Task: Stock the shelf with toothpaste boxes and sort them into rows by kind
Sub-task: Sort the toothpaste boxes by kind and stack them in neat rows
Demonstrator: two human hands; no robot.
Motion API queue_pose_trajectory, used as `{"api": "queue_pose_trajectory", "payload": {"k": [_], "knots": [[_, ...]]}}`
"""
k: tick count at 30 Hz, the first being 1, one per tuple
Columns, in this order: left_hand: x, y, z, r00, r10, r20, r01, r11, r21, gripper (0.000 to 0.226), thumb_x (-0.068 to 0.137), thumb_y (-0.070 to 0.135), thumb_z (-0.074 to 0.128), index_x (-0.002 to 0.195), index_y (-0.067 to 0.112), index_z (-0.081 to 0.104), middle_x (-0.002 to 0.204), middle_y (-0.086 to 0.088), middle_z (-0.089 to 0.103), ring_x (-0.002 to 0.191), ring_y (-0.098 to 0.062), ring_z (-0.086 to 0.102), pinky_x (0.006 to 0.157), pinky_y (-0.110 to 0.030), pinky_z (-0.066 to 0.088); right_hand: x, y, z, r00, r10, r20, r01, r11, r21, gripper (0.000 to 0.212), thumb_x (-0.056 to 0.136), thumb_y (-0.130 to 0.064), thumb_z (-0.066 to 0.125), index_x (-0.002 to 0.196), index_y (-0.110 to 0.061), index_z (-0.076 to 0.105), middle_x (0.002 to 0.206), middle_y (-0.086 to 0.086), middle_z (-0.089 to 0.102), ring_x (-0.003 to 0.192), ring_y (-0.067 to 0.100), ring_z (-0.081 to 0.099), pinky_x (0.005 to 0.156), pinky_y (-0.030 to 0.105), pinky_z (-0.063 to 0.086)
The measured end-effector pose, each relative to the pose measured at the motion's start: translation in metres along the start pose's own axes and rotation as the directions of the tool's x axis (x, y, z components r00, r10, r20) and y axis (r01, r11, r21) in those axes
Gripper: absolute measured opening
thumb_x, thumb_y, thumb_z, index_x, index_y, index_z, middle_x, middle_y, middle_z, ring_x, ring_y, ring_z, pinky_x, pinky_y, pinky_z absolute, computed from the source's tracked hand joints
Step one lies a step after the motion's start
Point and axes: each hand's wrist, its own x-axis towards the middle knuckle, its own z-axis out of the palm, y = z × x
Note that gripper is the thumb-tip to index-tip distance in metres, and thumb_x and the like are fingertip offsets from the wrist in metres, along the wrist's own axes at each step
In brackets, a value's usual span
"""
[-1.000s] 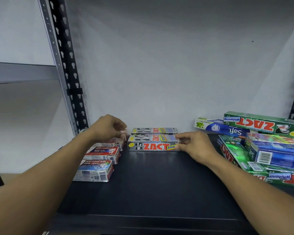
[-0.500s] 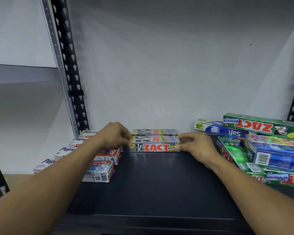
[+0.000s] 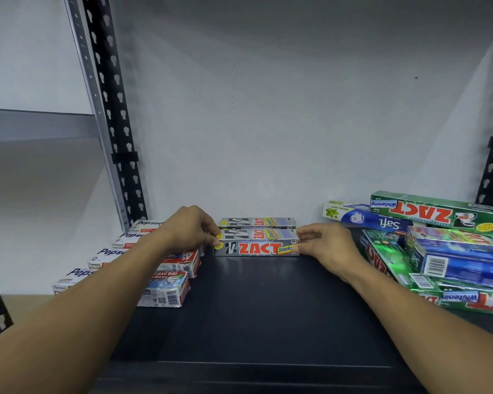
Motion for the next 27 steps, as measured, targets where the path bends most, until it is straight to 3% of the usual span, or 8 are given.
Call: {"api": "queue_pose_trajectory", "payload": {"k": [5, 9, 12, 14, 18, 21, 24, 27], "knots": [[-0.003, 0.003, 0.0, 1.0, -0.02, 0.003, 0.019, 1.0, 0.002, 0.023, 0.077, 0.027, 0.085, 0.1, 0.023, 0.08, 0.092, 0.009, 0.075, 0.071, -0.007, 0.066, 0.087, -0.036, 0.057, -0.003, -0.001, 0.0, 1.0, -0.013, 0.005, 0.014, 1.0, -0.016, 0.051, 0.069, -0.009, 0.09, 0.116, -0.009, 0.071, 0.098, -0.002, 0.075, 0.087, 0.005, 0.072, 0.082, 0.017, 0.055], [-0.005, 0.006, 0.0, 1.0, -0.022, -0.003, 0.022, 0.999, 0.047, 0.022, 0.08, 0.027, 0.083, 0.101, 0.024, 0.078, 0.092, 0.009, 0.071, 0.083, -0.009, 0.064, 0.078, -0.028, 0.051, -0.006, -0.006, -0.001, 1.0, -0.004, 0.002, 0.005, 1.0, -0.028, 0.05, 0.07, -0.007, 0.089, 0.116, -0.009, 0.07, 0.097, -0.003, 0.074, 0.087, 0.007, 0.072, 0.088, 0.026, 0.058], [-0.012, 0.013, 0.006, 0.998, -0.016, -0.054, 0.018, 0.999, 0.031, 0.024, 0.084, 0.026, 0.079, 0.107, 0.021, 0.074, 0.101, 0.003, 0.07, 0.074, -0.006, 0.062, 0.075, -0.027, 0.05, -0.012, -0.016, -0.005, 0.999, -0.04, 0.012, 0.04, 0.998, -0.057, 0.056, 0.075, -0.01, 0.086, 0.127, -0.015, 0.065, 0.103, -0.007, 0.069, 0.088, 0.0, 0.067, 0.071, 0.009, 0.052], [-0.018, 0.024, 0.013, 0.994, 0.004, -0.107, 0.0, 0.999, 0.045, 0.027, 0.087, 0.03, 0.075, 0.113, 0.024, 0.072, 0.11, 0.0, 0.068, 0.087, -0.011, 0.063, 0.082, -0.029, 0.05, -0.018, -0.025, -0.012, 0.995, -0.077, -0.058, 0.073, 0.994, -0.083, 0.055, 0.079, -0.018, 0.085, 0.129, -0.022, 0.064, 0.114, -0.005, 0.067, 0.093, 0.001, 0.066, 0.068, 0.006, 0.046], [-0.029, 0.059, 0.035, 0.983, 0.119, -0.141, -0.113, 0.992, 0.048, 0.025, 0.091, 0.035, 0.068, 0.115, 0.029, 0.069, 0.127, 0.005, 0.063, 0.117, -0.016, 0.058, 0.098, -0.032, 0.046, -0.045, -0.049, -0.047, 0.971, -0.191, -0.143, 0.172, 0.976, -0.135, 0.038, 0.084, -0.026, 0.079, 0.121, -0.029, 0.07, 0.111, -0.015, 0.068, 0.1, -0.001, 0.064, 0.085, 0.017, 0.051], [-0.031, 0.094, 0.055, 0.967, 0.202, -0.157, -0.208, 0.978, -0.024, 0.024, 0.092, 0.033, 0.068, 0.114, 0.027, 0.071, 0.124, 0.004, 0.066, 0.116, -0.015, 0.059, 0.097, -0.029, 0.045, -0.07, -0.059, -0.095, 0.957, -0.269, -0.109, 0.232, 0.934, -0.271, 0.025, 0.086, -0.03, 0.076, 0.11, -0.034, 0.074, 0.104, -0.021, 0.07, 0.096, -0.009, 0.062, 0.08, 0.004, 0.043], [-0.03, 0.135, 0.071, 0.948, 0.279, -0.151, -0.295, 0.95, -0.098, 0.022, 0.091, 0.029, 0.068, 0.113, 0.023, 0.071, 0.117, 0.004, 0.069, 0.106, -0.013, 0.062, 0.095, -0.029, 0.047, -0.091, -0.055, -0.158, 0.972, -0.223, -0.067, 0.163, 0.855, -0.492, 0.022, 0.086, -0.04, 0.074, 0.108, -0.038, 0.075, 0.112, -0.018, 0.07, 0.104, 0.002, 0.062, 0.085, 0.019, 0.045], [-0.024, 0.172, 0.088, 0.936, 0.318, -0.152, -0.345, 0.914, -0.214, 0.025, 0.09, 0.035, 0.07, 0.114, 0.027, 0.07, 0.115, 0.008, 0.07, 0.102, -0.008, 0.063, 0.096, -0.031, 0.05, -0.11, -0.042, -0.224, 0.998, -0.027, -0.06, -0.021, 0.728, -0.686, 0.025, 0.086, -0.046, 0.072, 0.111, -0.042, 0.072, 0.128, -0.009, 0.067, 0.113, 0.015, 0.06, 0.094, 0.03, 0.046]]}}
